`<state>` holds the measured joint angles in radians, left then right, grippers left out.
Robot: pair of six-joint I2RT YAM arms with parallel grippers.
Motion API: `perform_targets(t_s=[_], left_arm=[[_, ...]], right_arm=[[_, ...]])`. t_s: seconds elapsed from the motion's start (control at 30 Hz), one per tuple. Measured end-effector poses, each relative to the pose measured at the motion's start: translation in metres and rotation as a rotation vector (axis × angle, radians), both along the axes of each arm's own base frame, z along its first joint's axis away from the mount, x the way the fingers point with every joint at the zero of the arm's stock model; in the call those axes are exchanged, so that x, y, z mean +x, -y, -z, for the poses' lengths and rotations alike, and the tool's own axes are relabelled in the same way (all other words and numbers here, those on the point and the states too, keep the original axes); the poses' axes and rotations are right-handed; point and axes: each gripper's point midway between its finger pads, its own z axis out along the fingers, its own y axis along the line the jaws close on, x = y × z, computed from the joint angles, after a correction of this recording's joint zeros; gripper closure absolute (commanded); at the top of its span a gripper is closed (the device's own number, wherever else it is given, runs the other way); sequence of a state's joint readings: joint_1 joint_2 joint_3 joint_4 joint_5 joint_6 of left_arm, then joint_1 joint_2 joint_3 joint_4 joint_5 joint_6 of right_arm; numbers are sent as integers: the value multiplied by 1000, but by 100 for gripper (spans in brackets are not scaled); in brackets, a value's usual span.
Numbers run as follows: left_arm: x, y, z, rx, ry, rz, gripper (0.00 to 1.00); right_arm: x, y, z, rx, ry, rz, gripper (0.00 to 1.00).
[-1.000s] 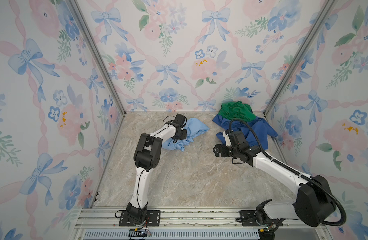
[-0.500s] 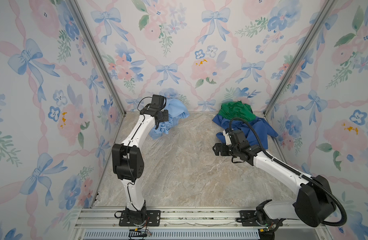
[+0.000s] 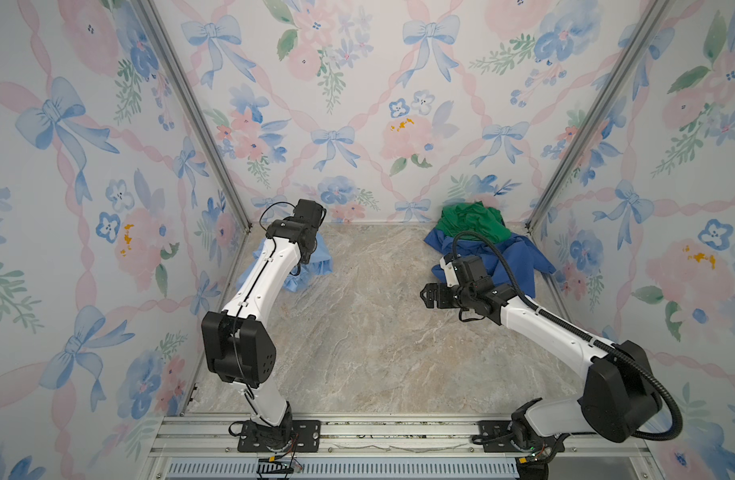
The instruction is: Pick out a specific cloth from the pile
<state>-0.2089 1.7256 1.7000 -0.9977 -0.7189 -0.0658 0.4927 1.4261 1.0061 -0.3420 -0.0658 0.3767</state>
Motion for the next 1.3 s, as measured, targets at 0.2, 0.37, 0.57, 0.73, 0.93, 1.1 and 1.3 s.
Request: perform_targets(t_s=[0.2, 0.37, 0.57, 0.73, 0.93, 1.1, 1.3], left_arm=[[-5, -28, 9, 257, -146, -39, 100], [21, -30, 34, 457, -307, -1, 100], [65, 20, 71, 570, -387, 129, 100], [84, 77, 103, 564, -395, 250, 100], [78, 89, 153, 361, -453, 297, 100], [78, 81, 189, 89, -454, 291, 100], [85, 79, 191, -267, -365, 295, 100]], right_arm=[[1, -3, 4, -1, -11, -9, 3], [2, -3, 4, 1, -7, -9, 3], [1, -2, 6, -1, -11, -8, 3], [-6, 6, 10, -8, -18, 2, 3], [-8, 22, 6, -5, -5, 39, 3], [-8, 25, 7, -5, -5, 45, 3], [-8, 25, 7, -2, -3, 45, 3]])
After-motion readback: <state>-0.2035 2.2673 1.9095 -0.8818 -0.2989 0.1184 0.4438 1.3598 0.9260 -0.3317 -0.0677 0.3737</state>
